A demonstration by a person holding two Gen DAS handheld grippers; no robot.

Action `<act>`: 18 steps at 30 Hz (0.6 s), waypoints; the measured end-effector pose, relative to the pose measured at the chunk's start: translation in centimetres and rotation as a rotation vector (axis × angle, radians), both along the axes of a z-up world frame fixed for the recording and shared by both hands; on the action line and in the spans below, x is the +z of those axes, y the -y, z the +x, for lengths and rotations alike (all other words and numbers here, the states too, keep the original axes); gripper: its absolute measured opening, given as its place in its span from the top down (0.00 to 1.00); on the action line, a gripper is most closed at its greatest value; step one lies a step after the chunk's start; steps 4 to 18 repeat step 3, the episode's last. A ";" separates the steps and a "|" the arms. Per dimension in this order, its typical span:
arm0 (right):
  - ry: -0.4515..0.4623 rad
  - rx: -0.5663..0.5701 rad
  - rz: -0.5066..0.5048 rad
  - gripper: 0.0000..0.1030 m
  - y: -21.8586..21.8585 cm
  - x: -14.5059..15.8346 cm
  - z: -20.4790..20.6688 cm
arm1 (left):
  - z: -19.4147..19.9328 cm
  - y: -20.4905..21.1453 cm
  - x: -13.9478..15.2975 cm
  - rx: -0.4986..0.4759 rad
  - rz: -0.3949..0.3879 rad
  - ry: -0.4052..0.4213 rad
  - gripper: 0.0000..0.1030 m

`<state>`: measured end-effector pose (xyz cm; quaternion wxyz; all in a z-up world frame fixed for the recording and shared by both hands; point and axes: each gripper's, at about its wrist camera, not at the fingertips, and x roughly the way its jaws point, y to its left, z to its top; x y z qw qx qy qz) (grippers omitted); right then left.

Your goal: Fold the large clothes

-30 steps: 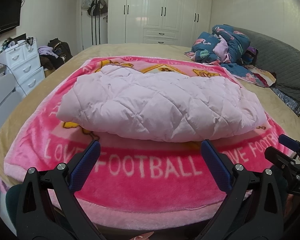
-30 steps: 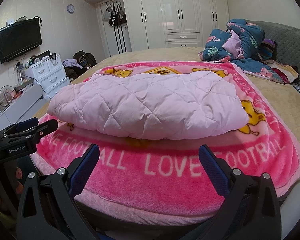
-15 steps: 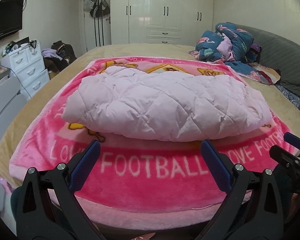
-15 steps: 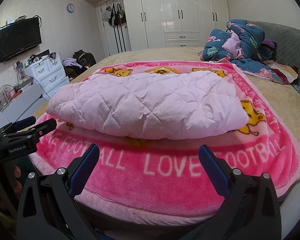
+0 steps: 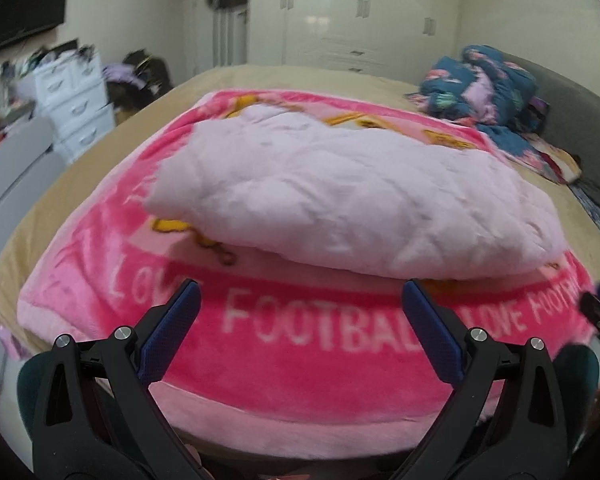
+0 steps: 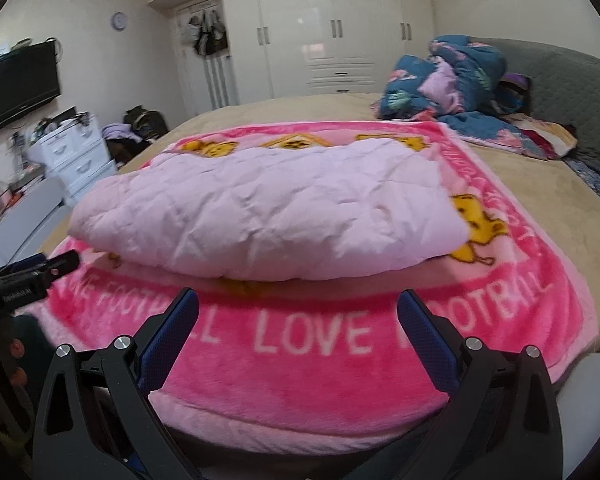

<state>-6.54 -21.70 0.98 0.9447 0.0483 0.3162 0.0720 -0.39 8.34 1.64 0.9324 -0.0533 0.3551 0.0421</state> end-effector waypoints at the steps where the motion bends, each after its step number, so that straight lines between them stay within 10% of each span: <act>1: 0.001 -0.030 -0.003 0.04 0.9 -0.1 0.3 | 0.6 -1.3 -0.1 0.030 -0.005 -0.013 0.09; 18: -0.016 -0.092 -0.022 0.04 3.1 -0.4 1.2 | 2.0 -4.6 -0.4 0.114 -0.018 -0.034 0.09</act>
